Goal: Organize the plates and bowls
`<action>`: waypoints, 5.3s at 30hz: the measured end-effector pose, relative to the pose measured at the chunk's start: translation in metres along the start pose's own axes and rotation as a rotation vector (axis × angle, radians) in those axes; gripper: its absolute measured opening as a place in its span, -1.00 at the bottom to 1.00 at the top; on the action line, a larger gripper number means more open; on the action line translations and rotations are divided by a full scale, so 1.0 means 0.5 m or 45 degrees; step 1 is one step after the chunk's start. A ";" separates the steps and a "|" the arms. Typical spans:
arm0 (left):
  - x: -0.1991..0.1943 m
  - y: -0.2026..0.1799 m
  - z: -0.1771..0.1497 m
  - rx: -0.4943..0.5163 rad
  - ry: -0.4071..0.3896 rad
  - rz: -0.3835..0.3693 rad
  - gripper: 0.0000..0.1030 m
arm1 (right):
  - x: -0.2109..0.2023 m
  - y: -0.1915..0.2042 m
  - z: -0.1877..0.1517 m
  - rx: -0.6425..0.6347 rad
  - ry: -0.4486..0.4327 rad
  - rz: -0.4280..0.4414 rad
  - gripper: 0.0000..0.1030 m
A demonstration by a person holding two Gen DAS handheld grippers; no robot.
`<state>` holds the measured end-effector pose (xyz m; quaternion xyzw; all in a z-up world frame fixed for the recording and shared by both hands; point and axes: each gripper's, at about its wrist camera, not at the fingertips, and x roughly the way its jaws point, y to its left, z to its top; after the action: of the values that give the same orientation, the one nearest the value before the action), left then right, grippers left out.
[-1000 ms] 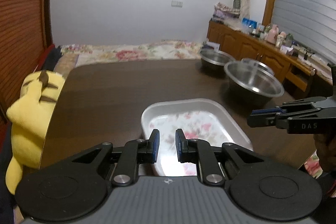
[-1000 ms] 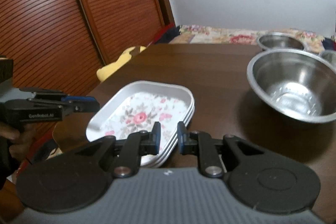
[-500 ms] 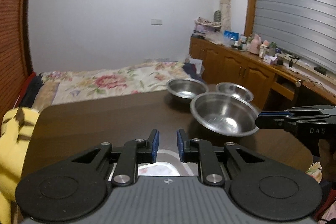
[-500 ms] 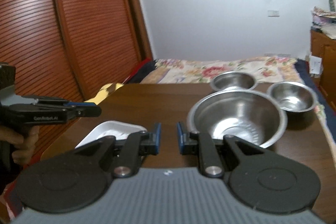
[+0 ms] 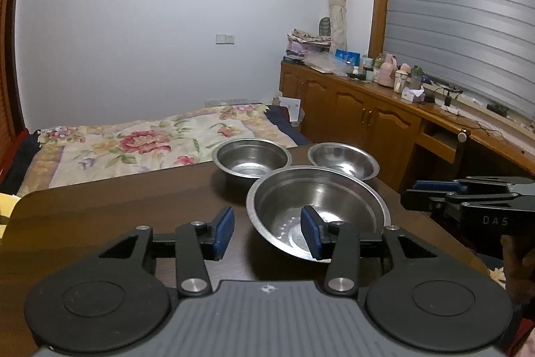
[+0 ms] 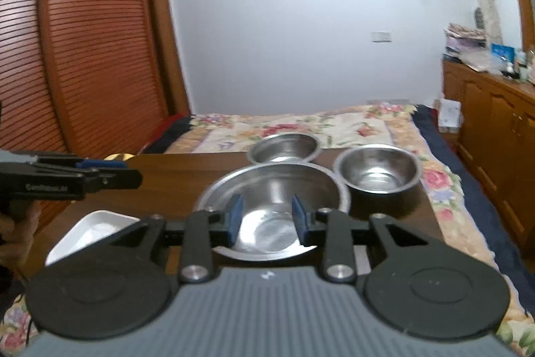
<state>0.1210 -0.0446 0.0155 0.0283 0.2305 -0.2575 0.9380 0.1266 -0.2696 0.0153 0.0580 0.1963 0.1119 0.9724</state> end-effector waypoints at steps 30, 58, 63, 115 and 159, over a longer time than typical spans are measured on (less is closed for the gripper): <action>0.147 0.015 -0.023 -0.202 0.142 -0.005 -0.37 | 0.128 -0.076 -0.033 0.186 0.122 -0.068 -0.15; 0.059 0.002 -0.043 -0.186 0.136 -0.082 -0.51 | 0.052 -0.072 -0.047 0.344 0.071 0.075 -0.55; 0.041 -0.009 -0.058 -0.159 0.136 -0.088 -0.51 | 0.037 -0.070 -0.067 0.360 0.079 0.091 -0.55; 0.002 -0.002 -0.117 -0.164 0.150 -0.076 -0.33 | 0.004 -0.074 -0.124 0.363 0.093 0.056 -0.52; 0.177 0.095 0.111 -0.108 0.094 0.160 0.01 | 0.271 -0.157 0.159 -0.018 0.163 0.187 -0.15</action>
<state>0.2354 -0.0546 0.0224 0.0125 0.2734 -0.1870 0.9435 0.2949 -0.3185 0.0257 0.0579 0.2524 0.1876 0.9475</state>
